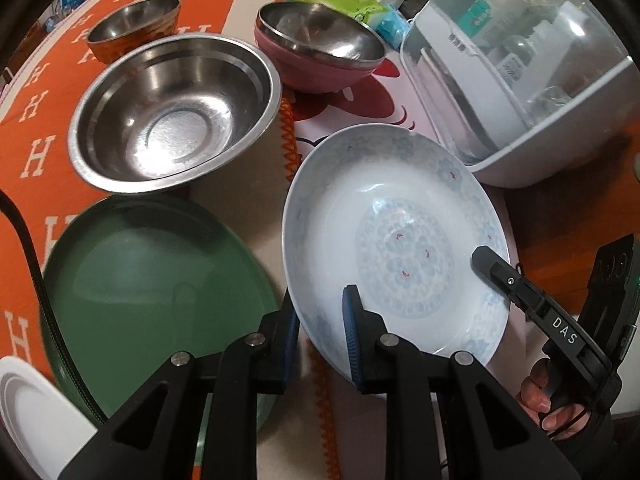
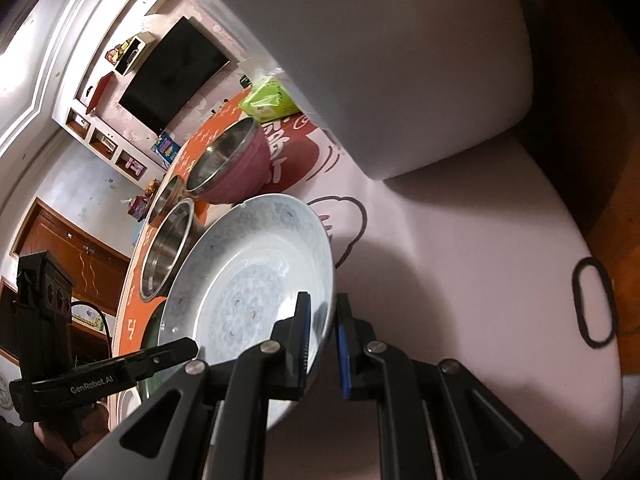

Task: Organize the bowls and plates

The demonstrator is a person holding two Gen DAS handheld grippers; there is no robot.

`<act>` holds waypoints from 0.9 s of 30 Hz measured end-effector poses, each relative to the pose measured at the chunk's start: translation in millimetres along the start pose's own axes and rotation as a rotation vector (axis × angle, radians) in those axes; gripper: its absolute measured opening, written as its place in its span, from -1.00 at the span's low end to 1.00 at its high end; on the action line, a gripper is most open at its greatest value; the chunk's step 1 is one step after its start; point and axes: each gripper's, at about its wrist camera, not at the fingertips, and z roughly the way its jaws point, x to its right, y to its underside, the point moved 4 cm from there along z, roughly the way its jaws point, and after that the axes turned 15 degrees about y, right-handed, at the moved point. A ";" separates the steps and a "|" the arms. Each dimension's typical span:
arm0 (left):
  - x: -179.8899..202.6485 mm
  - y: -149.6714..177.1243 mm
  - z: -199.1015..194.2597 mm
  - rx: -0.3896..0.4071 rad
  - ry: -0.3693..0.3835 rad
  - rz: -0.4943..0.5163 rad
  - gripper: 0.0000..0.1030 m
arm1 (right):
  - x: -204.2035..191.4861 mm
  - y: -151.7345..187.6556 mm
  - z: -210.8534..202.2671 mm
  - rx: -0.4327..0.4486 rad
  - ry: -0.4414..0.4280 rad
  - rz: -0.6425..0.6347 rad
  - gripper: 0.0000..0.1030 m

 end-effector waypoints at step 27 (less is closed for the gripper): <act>30.4 83.9 -121.2 0.141 0.001 0.085 -0.63 | -32.2 45.1 -96.3 0.147 -0.095 -0.100 -0.77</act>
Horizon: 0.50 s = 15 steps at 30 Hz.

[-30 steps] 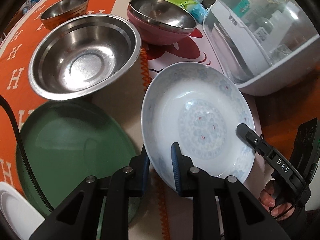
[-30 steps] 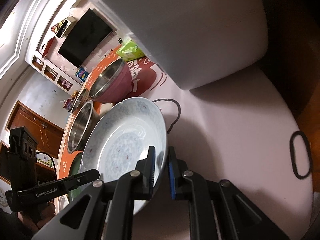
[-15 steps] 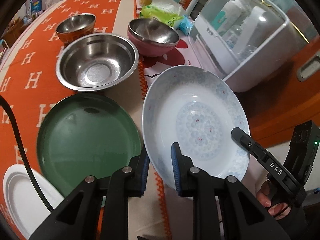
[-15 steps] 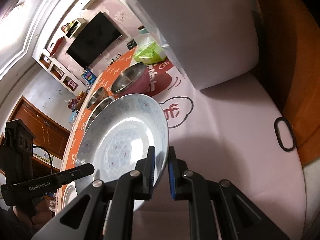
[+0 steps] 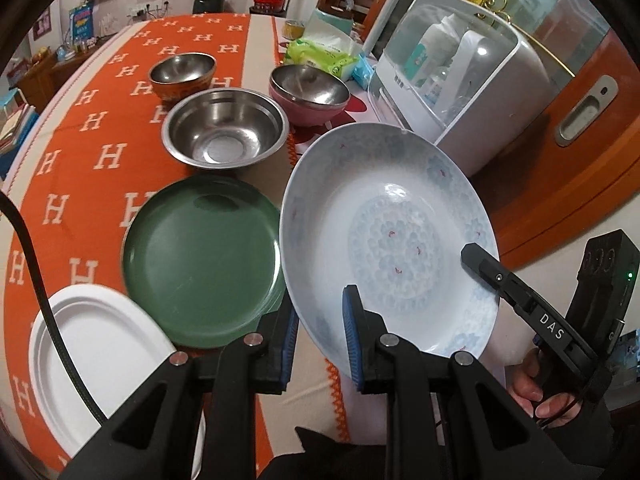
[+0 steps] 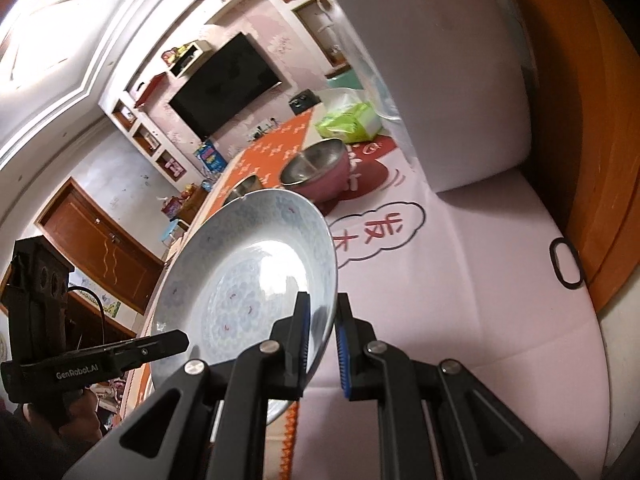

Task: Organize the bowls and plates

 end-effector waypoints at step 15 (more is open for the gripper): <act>-5.8 46.2 -51.6 0.064 -0.021 -0.041 -0.63 | -39.1 21.6 -36.1 0.033 -0.037 -0.122 -0.76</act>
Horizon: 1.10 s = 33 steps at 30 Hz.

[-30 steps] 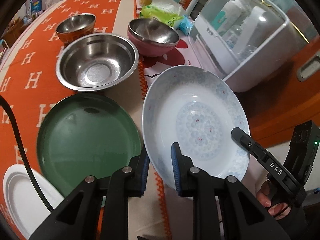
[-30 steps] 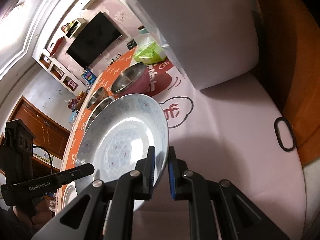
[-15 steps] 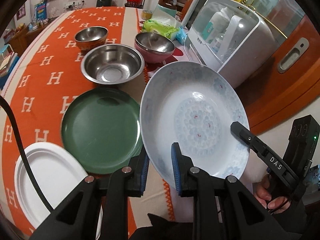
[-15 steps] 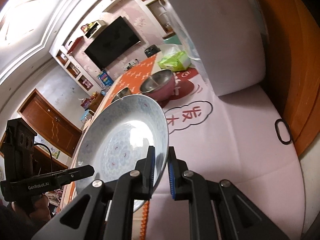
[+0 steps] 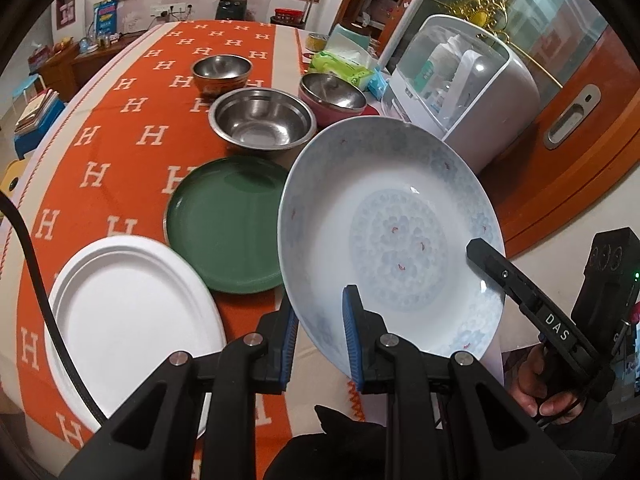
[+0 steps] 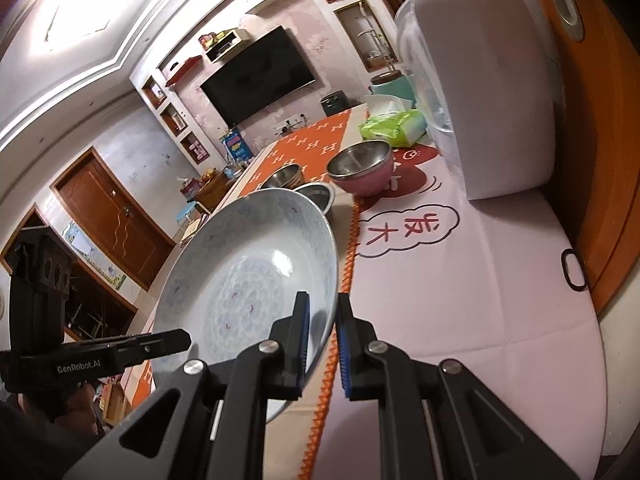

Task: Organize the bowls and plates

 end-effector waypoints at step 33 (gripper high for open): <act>-101.0 83.5 -86.2 0.101 -0.089 -0.270 -0.63 | -123.0 66.5 5.3 -0.147 -0.097 -0.271 -0.70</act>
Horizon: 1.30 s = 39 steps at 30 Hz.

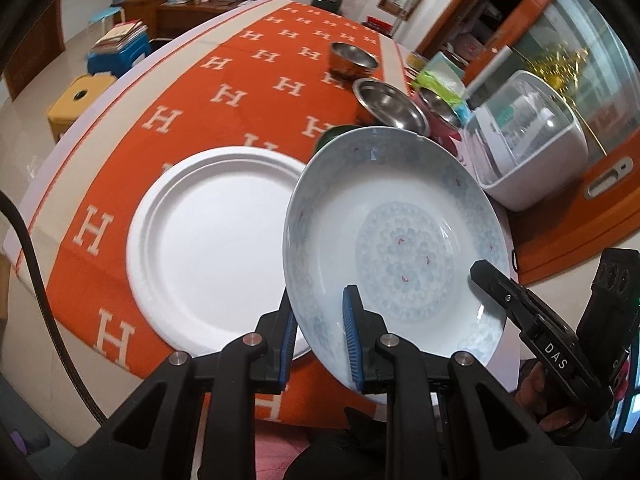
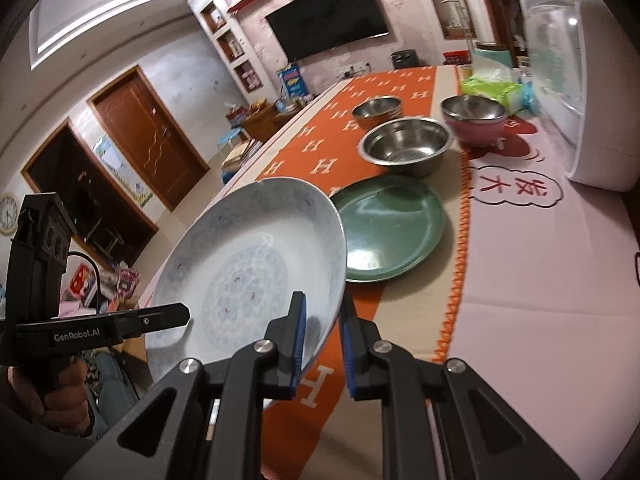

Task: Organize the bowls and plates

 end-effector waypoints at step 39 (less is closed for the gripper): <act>-135.8 -55.3 58.9 -0.369 -0.009 0.056 -0.55 | -91.1 12.1 106.5 -0.382 0.189 -0.013 -0.66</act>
